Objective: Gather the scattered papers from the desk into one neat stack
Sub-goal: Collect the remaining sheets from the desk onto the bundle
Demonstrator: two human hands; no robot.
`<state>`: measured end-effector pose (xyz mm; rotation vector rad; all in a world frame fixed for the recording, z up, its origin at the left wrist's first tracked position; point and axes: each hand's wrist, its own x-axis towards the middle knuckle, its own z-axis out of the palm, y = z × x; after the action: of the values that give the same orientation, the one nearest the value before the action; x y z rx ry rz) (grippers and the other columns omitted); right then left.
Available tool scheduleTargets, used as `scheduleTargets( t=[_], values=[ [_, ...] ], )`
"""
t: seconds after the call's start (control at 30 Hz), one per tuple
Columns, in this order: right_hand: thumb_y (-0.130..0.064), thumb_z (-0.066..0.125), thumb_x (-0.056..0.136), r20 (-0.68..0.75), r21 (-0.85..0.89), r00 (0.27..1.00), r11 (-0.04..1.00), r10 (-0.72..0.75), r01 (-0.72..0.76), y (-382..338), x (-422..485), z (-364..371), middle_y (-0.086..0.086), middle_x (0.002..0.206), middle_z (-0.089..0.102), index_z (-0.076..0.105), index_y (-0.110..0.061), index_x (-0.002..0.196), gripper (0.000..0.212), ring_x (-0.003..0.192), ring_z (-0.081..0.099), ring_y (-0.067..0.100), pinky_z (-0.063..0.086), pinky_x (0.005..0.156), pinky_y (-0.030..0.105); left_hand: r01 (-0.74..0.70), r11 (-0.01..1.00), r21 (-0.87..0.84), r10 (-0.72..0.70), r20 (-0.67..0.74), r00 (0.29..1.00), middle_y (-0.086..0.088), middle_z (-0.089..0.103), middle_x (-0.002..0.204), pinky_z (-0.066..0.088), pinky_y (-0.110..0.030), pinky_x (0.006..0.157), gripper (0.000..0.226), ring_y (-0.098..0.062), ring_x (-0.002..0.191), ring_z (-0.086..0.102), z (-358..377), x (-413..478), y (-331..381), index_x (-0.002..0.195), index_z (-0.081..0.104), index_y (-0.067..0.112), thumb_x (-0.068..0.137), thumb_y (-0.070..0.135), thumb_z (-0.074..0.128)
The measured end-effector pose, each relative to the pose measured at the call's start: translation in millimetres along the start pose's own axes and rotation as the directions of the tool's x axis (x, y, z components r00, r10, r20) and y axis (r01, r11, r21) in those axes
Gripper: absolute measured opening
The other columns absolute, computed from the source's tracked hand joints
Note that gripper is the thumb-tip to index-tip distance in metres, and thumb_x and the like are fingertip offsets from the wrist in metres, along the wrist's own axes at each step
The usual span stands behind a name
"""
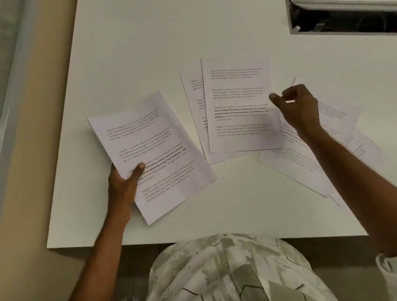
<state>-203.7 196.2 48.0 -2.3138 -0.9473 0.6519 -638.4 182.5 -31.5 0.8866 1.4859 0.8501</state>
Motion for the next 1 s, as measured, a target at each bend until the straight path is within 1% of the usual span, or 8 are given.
scheduleTargets(
  t=[0.1, 0.17, 0.27, 0.43, 0.6, 0.73, 0.9, 1.0],
  values=[
    [-0.047, 0.080, 0.089, 0.020, -0.085, 0.999, 0.996, 0.034, -0.032, -7.9, 32.6, 19.1, 0.018, 0.135, 0.066, 0.054, 0.000, 0.137, 0.073, 0.126, 0.063, 0.032, 0.047, 0.101, 0.034, -0.033, 0.998, 0.057, 0.035, -0.037, 0.999, 0.023, 0.071, 0.114, 0.060, -0.022, 0.080, 0.042, 0.004, 0.100, 0.070, -4.4, 3.6, 3.4, 0.131, 0.056, 0.029, 0.093, 0.038, 0.072],
    [-0.052, 0.082, 0.085, 0.079, -0.188, 0.995, 0.981, 0.060, -0.044, -13.9, 44.5, 33.6, 0.019, 0.148, 0.054, 0.044, 0.002, 0.147, 0.090, 0.139, 0.052, 0.035, 0.042, 0.112, 0.040, -0.021, 0.997, 0.078, 0.025, -0.052, 0.998, 0.021, 0.073, 0.110, 0.060, -0.028, 0.083, 0.034, 0.002, 0.098, 0.071, -12.4, 7.1, 3.5, 0.128, 0.058, 0.026, 0.097, 0.035, 0.068],
    [-0.047, 0.090, 0.078, 0.106, -0.259, 0.992, 0.965, 0.071, -0.041, -23.8, 51.9, 50.8, 0.019, 0.153, 0.042, 0.034, 0.000, 0.152, 0.104, 0.144, 0.041, 0.040, 0.037, 0.117, 0.050, 0.022, 0.998, 0.054, -0.022, -0.006, 1.000, 0.013, 0.076, 0.112, 0.062, -0.034, 0.080, 0.023, -0.009, 0.100, 0.074, -24.9, 10.4, 1.1, 0.118, 0.066, 0.032, 0.100, 0.018, 0.065],
    [-0.038, 0.095, 0.073, 0.179, -0.229, 0.979, 0.972, 0.098, -0.055, -40.2, 57.9, 63.3, 0.018, 0.158, 0.034, 0.028, -0.004, 0.158, 0.113, 0.148, 0.036, 0.039, 0.035, 0.122, 0.051, 0.032, 0.999, -0.016, -0.031, 0.033, 0.999, 0.010, 0.078, 0.113, 0.063, -0.027, 0.069, 0.028, -0.012, 0.100, 0.075, -29.9, 7.5, 2.6, 0.116, 0.069, 0.030, 0.098, 0.009, 0.066],
    [-0.051, 0.091, 0.075, 0.169, -0.168, 0.975, 0.979, 0.141, -0.113, -46.3, 56.5, 73.7, 0.016, 0.154, 0.039, 0.039, -0.004, 0.153, 0.105, 0.146, 0.038, 0.038, 0.040, 0.118, 0.051, 0.039, 0.998, -0.049, -0.038, 0.024, 0.999, 0.009, 0.077, 0.116, 0.062, -0.026, 0.071, 0.033, -0.012, 0.103, 0.075, -28.5, 6.2, -4.4, 0.128, 0.066, 0.024, 0.099, 0.008, 0.065],
    [-0.037, 0.094, 0.076, 0.168, -0.219, 0.975, 0.970, 0.148, -0.110, -50.8, 45.9, 84.4, 0.016, 0.152, 0.040, 0.040, -0.003, 0.149, 0.097, 0.143, 0.040, 0.040, 0.040, 0.117, 0.052, 0.022, 0.998, -0.055, -0.021, 0.019, 1.000, 0.009, 0.076, 0.118, 0.063, -0.026, 0.072, 0.034, -0.012, 0.105, 0.074, -27.8, 4.4, -5.6, 0.128, 0.066, 0.026, 0.099, 0.010, 0.065],
    [-0.027, 0.096, 0.073, 0.213, -0.143, 0.950, 0.969, 0.230, -0.203, -56.7, 46.5, 81.5, 0.013, 0.149, 0.052, 0.040, -0.005, 0.146, 0.094, 0.138, 0.053, 0.036, 0.044, 0.116, 0.053, 0.015, 0.999, -0.035, -0.014, 0.013, 1.000, 0.012, 0.077, 0.114, 0.062, -0.024, 0.069, 0.031, -0.012, 0.103, 0.075, -26.1, 3.4, -2.0, 0.121, 0.068, 0.032, 0.099, 0.010, 0.064],
    [-0.029, 0.093, 0.076, 0.246, -0.202, 0.941, 0.962, 0.232, -0.184, -58.5, 46.0, 77.3, 0.011, 0.140, 0.063, 0.054, -0.008, 0.138, 0.077, 0.130, 0.060, 0.036, 0.045, 0.114, 0.052, 0.019, 0.999, -0.038, -0.019, 0.013, 1.000, 0.013, 0.078, 0.112, 0.062, -0.024, 0.069, 0.031, -0.011, 0.102, 0.075, -25.1, 3.5, -1.1, 0.119, 0.068, 0.031, 0.099, 0.009, 0.064]
  ],
)
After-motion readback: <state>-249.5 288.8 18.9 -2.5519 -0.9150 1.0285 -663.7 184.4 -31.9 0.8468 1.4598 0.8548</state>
